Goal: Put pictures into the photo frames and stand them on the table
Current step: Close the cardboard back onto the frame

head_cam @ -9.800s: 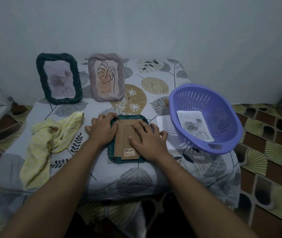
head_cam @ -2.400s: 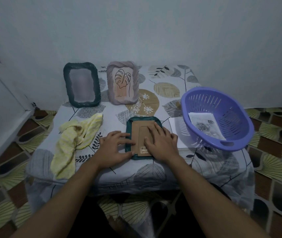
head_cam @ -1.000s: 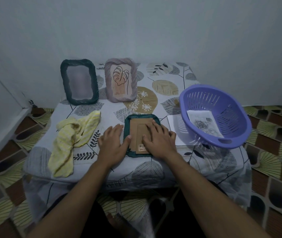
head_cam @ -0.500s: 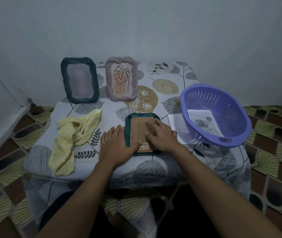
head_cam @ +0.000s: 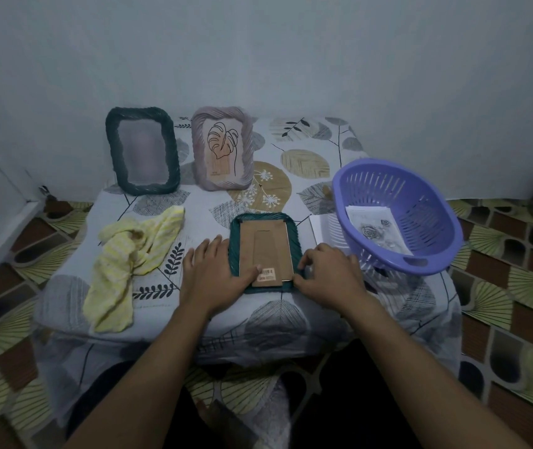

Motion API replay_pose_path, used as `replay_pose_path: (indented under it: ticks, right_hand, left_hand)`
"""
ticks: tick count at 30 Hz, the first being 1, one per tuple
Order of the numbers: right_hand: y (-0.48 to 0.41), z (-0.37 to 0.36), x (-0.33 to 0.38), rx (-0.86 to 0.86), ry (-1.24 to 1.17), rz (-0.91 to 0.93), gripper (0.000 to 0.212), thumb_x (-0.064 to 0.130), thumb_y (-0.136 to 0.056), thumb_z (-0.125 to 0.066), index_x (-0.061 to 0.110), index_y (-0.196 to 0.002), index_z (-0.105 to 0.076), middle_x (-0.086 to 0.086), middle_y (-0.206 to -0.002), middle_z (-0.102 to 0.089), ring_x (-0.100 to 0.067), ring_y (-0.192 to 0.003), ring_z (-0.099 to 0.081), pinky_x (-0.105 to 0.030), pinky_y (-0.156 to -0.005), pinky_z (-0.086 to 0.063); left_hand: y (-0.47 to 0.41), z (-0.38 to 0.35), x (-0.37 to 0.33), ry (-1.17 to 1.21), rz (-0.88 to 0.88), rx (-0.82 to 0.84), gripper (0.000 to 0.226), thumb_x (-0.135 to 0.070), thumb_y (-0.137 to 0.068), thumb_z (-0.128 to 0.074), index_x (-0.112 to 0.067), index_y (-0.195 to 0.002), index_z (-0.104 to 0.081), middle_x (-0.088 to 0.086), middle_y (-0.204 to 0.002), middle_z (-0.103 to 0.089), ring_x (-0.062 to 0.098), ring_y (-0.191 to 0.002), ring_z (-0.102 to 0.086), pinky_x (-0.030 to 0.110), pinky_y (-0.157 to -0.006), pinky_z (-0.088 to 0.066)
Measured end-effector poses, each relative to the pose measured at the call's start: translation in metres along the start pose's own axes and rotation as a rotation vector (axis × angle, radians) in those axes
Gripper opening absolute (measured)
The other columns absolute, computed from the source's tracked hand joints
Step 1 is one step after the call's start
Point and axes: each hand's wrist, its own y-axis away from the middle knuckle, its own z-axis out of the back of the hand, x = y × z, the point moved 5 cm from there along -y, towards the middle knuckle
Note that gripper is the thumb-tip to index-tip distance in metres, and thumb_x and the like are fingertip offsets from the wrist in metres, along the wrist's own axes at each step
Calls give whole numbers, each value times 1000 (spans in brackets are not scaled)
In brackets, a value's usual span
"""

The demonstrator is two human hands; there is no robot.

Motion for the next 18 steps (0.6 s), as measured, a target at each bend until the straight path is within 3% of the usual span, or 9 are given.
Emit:
replay_pose_path:
  ticks: [9,18]
  right_hand:
    - [4,7,6,-78,64,-53,24,52,-83,-70,29,-85,-77,9,-113,-61,-19,-110,-56,-43,-96,-35]
    - [3,0,9,-15,31,-5,16,40,-86,-68,29,-81,-78,13,-133,-54,-17,-118,-50,-41,-94,-30]
  left_hand:
    - [1,3,-1,-10,-4,-6,98,-88,-77,-27,-23,-151,-30,2,-160,-28,24,-148,-20,50,-120,-12]
    - [1,3,-2,13,-10,-11,96,-88,-76,-26,-26,-149,-32,2,-159,-30,23,-148,-21,50,-119,-13]
